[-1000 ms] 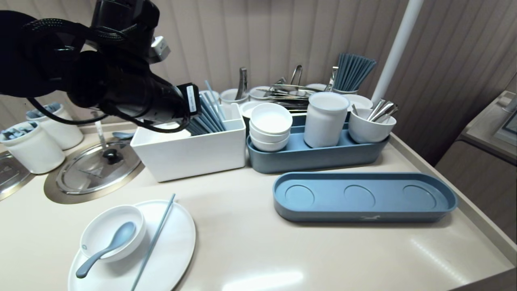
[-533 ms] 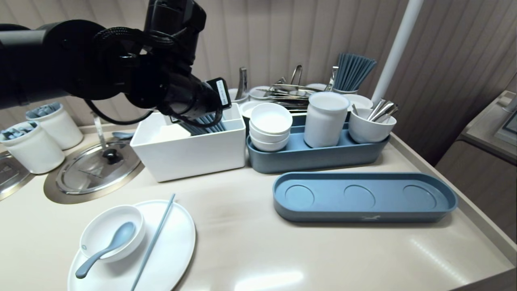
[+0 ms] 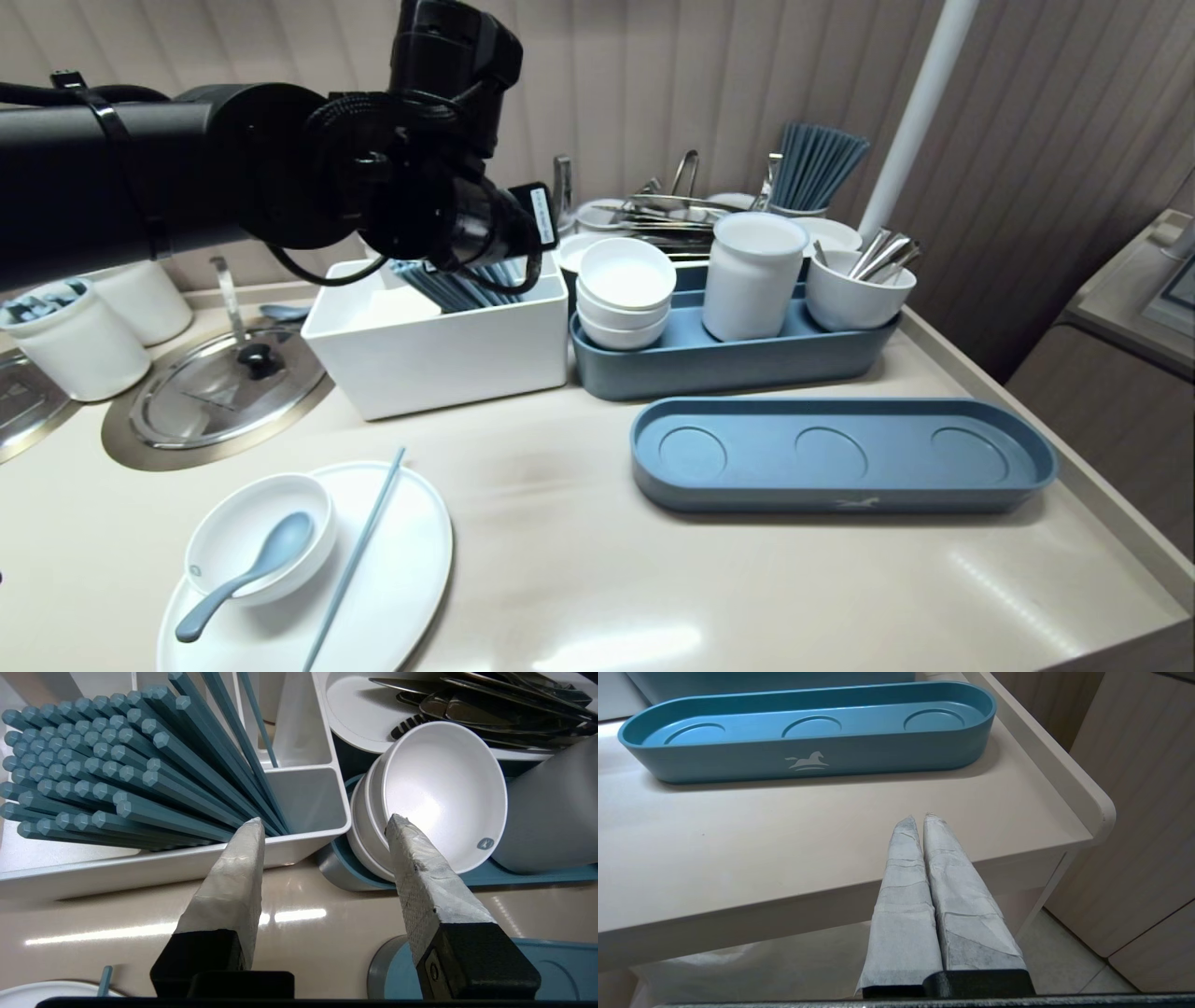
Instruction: Pick the chopsticks and place it on the plate
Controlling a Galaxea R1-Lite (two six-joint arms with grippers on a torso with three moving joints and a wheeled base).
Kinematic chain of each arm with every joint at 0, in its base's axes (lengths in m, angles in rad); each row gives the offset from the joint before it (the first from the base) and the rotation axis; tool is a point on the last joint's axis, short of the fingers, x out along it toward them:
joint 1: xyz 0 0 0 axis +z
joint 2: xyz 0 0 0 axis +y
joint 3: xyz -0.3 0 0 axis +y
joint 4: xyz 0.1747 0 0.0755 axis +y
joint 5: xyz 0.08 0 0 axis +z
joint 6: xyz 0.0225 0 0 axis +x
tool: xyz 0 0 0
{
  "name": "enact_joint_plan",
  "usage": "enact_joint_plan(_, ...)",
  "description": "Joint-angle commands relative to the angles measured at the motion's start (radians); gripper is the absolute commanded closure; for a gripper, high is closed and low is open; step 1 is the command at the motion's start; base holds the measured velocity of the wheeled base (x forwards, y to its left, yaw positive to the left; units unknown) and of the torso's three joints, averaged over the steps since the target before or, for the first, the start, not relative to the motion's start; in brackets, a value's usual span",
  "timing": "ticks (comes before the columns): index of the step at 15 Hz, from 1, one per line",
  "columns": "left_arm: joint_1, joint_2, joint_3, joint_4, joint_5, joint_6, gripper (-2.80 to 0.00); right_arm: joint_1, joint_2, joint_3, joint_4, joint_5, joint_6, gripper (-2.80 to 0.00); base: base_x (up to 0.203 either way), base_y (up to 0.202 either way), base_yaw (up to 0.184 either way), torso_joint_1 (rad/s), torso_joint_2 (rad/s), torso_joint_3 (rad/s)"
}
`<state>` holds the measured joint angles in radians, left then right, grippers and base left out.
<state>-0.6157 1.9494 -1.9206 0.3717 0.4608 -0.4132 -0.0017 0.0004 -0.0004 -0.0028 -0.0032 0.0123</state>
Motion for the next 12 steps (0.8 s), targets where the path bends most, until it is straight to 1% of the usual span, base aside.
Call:
enact_joint_plan(1,-0.001,0.004,0.028,0.008,0.003,-0.004,0.00,0.000,0.000,0.000,0.000,0.000,0.000,0.00,0.000,0.000,0.000,0.000,0.00,0.000)
enact_joint_plan(3,0.000,-0.017,0.093,0.016,0.003,-0.004,0.00,0.000,0.001,0.000,0.000,0.000,0.000,0.00,0.000,0.000,0.000,0.000,0.00,0.000)
enact_joint_plan(6,0.031,-0.010,0.094,0.017,0.003,-0.004,0.00,0.000,0.000,0.000,0.000,0.000,0.000,0.00,0.000,0.000,0.000,0.000,0.00,0.000)
enact_joint_plan(9,0.033,-0.053,0.108,0.035,0.003,-0.003,0.00,0.000,0.000,-0.001,0.000,0.000,0.000,0.00,0.000,0.000,0.000,0.000,0.00,0.000)
enact_joint_plan(10,0.033,-0.056,0.112,0.056,0.009,-0.004,-2.80,0.000,0.000,-0.001,0.000,0.000,0.000,0.00,0.000,0.000,0.000,0.000,0.00,0.000)
enact_joint_plan(12,0.048,-0.051,0.109,0.056,0.011,-0.011,-2.80,0.000,0.000,0.000,0.000,0.000,0.000,0.00,0.000,0.000,0.000,0.000,0.00,0.000)
